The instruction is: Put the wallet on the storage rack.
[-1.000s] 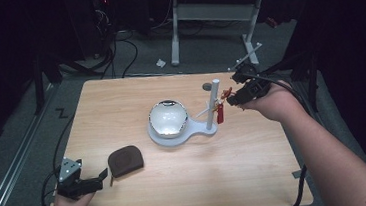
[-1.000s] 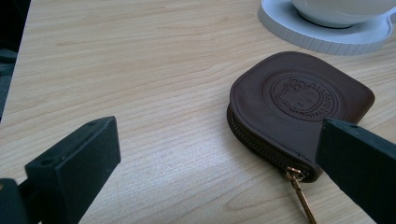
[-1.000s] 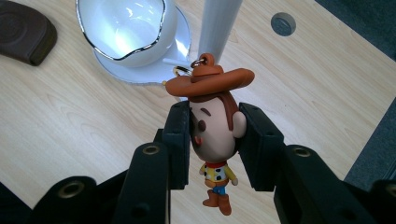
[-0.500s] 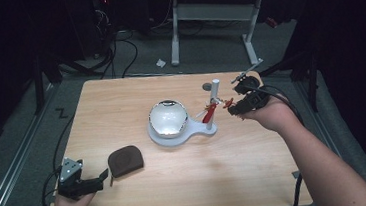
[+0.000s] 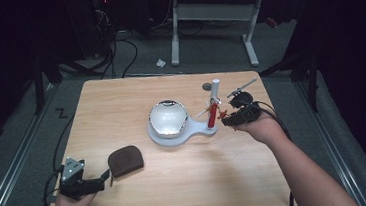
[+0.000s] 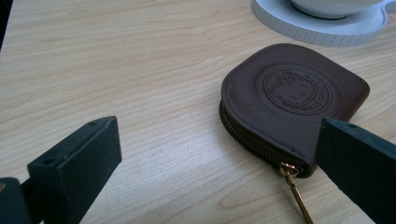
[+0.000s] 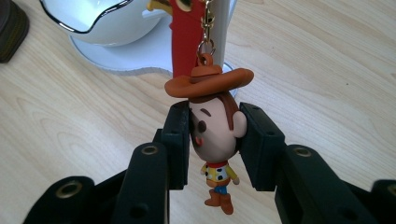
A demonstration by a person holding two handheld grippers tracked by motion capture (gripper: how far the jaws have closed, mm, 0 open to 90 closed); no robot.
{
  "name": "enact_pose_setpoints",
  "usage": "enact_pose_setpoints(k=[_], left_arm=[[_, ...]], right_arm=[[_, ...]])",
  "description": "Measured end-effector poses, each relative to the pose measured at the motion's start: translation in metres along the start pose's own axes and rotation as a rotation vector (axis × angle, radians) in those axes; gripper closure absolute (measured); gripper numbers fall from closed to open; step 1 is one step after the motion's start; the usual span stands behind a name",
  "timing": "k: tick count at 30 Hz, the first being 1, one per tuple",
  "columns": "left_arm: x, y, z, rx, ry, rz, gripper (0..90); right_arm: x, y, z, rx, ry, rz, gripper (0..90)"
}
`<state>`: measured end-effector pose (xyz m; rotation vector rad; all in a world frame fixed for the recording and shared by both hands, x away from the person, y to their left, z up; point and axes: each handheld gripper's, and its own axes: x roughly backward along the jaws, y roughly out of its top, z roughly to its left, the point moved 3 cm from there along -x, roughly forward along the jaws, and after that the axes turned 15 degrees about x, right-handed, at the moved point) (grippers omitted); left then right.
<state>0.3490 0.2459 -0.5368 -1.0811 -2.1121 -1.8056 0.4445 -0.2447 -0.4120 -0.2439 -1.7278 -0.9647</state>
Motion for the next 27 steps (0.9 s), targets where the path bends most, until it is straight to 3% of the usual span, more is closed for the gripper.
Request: enact_pose_setpoints(k=[10, 18, 27], left_arm=[[0.002, -0.001, 0.001, 0.003, 0.0, 0.004, 1.3], [0.003, -0.001, 0.002, 0.01, -0.004, 0.002, 1.5], [0.001, -0.001, -0.001, 0.009, -0.017, 0.01, 2.2]], right_arm=[[-0.016, 0.004, 0.001, -0.008, 0.014, -0.022, 62.2], [-0.006, 0.0, 0.0, -0.013, 0.0, -0.033, 59.7], [0.012, -0.02, 0.001, -0.013, -0.053, -0.077, 54.2]])
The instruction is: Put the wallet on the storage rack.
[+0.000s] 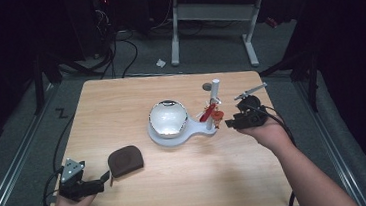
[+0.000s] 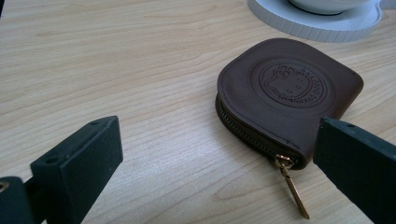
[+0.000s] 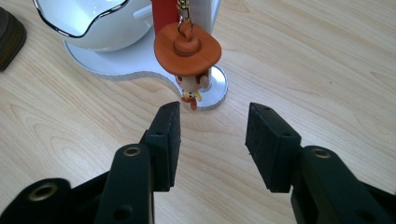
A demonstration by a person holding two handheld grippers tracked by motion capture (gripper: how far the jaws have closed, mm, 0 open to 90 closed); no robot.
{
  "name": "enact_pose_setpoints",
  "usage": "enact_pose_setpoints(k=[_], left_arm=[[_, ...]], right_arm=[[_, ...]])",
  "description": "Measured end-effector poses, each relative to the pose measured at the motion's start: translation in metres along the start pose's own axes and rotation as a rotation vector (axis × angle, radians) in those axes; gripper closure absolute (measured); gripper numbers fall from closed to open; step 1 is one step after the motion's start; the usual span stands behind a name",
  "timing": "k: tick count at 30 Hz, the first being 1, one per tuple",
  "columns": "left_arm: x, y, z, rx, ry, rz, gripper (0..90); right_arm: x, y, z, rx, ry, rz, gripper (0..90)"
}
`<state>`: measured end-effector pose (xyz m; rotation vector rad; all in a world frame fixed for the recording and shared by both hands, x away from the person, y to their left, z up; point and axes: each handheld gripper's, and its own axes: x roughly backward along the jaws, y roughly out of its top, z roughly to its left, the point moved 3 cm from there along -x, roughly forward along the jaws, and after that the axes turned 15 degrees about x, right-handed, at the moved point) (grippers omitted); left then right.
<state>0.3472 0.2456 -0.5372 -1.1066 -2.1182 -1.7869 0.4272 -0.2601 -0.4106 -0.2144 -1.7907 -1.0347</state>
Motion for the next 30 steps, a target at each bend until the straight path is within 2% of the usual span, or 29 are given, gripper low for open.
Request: enact_pose_setpoints(k=[5, 8, 9, 10, 11, 12, 14, 15, 20, 30], left_arm=[[-0.001, 0.0, -0.002, 0.0, -0.011, 0.005, 2.9], [-0.001, 0.0, -0.004, 0.0, -0.018, 0.005, 3.5], [-0.001, 0.0, -0.004, 0.001, -0.02, 0.005, 3.9], [-0.002, 0.0, -0.005, 0.003, -0.023, 0.004, 4.1], [-0.002, 0.0, -0.005, 0.004, -0.027, 0.005, 4.1], [-0.002, 0.0, -0.006, 0.006, -0.03, 0.005, 4.7], [-0.002, 0.001, -0.007, 0.008, -0.035, 0.006, 5.0], [-0.002, 0.001, -0.007, 0.012, -0.043, 0.007, 5.8], [-0.002, 0.001, -0.008, 0.027, -0.059, 0.005, 8.1], [0.0, 0.003, -0.009, 0.058, -0.084, -0.014, 13.3]], right_arm=[[0.004, -0.009, 0.005, 0.026, -0.043, -0.02, 49.8], [0.006, -0.016, 0.008, 0.031, -0.064, -0.054, 48.6], [0.007, -0.021, 0.01, 0.028, -0.082, -0.054, 47.5], [0.008, -0.023, 0.013, 0.046, -0.101, -0.068, 47.8], [0.008, -0.023, 0.013, 0.046, -0.101, -0.068, 47.8], [0.009, -0.028, 0.017, 0.038, -0.099, -0.095, 47.5], [0.008, -0.031, 0.019, 0.037, -0.101, -0.09, 47.2], [0.009, -0.035, 0.024, 0.053, -0.117, -0.123, 47.4], [0.007, -0.047, 0.033, 0.055, -0.128, -0.152, 47.4], [-0.008, -0.088, 0.05, 0.049, -0.155, -0.236, 49.3]])
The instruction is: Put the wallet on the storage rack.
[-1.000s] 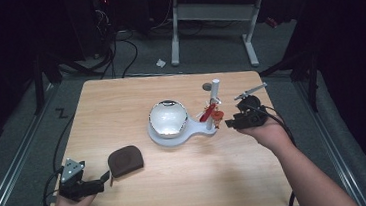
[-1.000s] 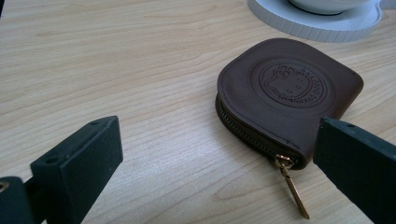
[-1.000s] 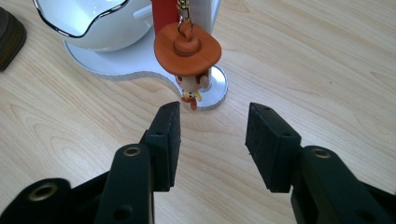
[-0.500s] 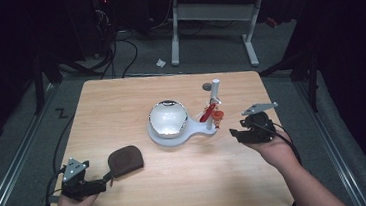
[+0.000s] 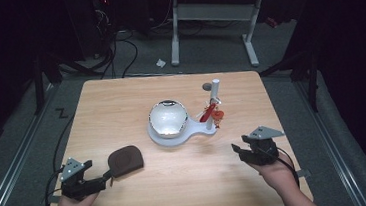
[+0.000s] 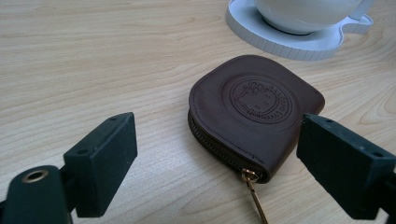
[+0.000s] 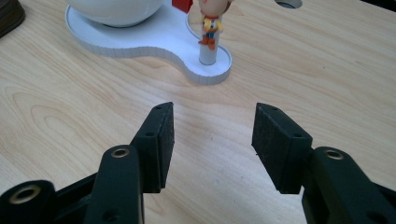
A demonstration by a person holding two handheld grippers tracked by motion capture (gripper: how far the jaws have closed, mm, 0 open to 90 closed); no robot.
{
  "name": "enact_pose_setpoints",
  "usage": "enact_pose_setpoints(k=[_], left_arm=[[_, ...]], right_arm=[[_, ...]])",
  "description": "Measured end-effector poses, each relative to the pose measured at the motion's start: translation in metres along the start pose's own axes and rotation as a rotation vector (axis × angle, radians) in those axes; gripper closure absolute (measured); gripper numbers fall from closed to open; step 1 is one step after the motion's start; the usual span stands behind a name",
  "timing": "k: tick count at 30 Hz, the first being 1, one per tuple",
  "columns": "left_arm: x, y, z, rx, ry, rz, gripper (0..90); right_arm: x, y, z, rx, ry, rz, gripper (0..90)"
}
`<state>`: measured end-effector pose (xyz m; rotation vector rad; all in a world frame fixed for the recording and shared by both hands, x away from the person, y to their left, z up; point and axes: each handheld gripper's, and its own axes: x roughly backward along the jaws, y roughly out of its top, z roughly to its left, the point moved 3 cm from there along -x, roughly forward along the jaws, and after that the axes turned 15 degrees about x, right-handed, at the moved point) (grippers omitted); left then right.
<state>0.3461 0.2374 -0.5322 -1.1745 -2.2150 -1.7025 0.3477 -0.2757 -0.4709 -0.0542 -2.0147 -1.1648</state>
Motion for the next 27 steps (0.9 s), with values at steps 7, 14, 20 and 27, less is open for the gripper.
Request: enact_pose_setpoints(k=[7, 14, 20, 27], left_arm=[[-0.002, -0.001, -0.003, 0.007, -0.006, 0.007, 15.2], [-0.003, -0.001, -0.006, 0.011, -0.01, 0.004, 15.5], [-0.005, -0.003, -0.009, 0.027, 0.0, 0.0, 15.5], [-0.009, -0.002, -0.015, 0.033, 0.028, -0.024, 15.7]], right_arm=[[-0.008, -0.031, 0.015, -0.032, -0.011, -0.035, 49.4], [-0.01, -0.053, 0.026, -0.036, -0.035, -0.051, 49.3], [-0.002, -0.068, 0.037, -0.052, -0.072, -0.063, 54.5], [-0.004, -0.07, 0.032, -0.088, -0.053, -0.073, 59.6]])
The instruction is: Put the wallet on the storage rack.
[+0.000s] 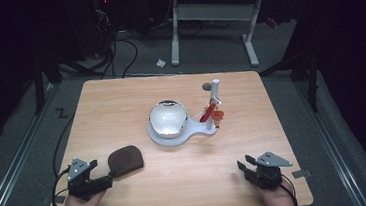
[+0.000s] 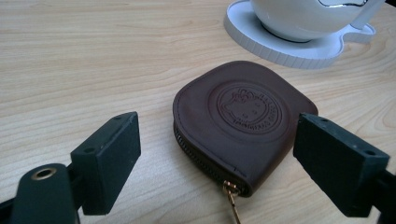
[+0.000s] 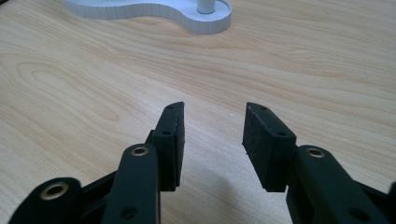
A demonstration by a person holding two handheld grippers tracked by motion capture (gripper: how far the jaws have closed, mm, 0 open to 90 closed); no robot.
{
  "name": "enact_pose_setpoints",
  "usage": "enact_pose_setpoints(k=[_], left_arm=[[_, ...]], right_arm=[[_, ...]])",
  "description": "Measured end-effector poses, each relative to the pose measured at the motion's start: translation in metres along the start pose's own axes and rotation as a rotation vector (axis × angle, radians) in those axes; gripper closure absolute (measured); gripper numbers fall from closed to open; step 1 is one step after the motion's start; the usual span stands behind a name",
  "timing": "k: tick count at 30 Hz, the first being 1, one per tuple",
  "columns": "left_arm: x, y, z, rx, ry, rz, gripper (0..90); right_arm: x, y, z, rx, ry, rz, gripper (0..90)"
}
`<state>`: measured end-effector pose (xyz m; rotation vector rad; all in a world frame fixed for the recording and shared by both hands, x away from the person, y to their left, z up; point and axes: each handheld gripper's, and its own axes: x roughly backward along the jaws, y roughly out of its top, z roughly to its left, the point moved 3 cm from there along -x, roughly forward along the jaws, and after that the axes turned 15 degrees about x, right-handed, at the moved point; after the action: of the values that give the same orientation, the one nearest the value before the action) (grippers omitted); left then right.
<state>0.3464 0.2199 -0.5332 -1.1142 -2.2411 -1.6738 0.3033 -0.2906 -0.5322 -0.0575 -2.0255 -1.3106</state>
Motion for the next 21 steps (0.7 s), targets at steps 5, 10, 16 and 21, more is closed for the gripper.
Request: enact_pose_setpoints(k=[5, 10, 16, 21], left_arm=[[-0.004, 0.004, 0.004, 0.013, 0.016, 0.009, 21.7], [-0.005, 0.009, 0.009, 0.035, -0.015, -0.004, 34.9], [-0.013, 0.011, 0.017, 0.06, -0.006, 0.004, 48.0], [-0.015, 0.012, 0.021, 0.104, -0.021, -0.004, 59.5]], right_arm=[[-0.002, 0.0, -0.003, -0.024, 0.004, 0.001, 60.4], [-0.005, 0.0, -0.001, -0.023, 0.017, 0.009, 59.7], [-0.005, -0.002, 0.0, -0.025, 0.017, 0.018, 58.9], [-0.005, -0.003, -0.001, -0.044, 0.013, 0.022, 58.6]])
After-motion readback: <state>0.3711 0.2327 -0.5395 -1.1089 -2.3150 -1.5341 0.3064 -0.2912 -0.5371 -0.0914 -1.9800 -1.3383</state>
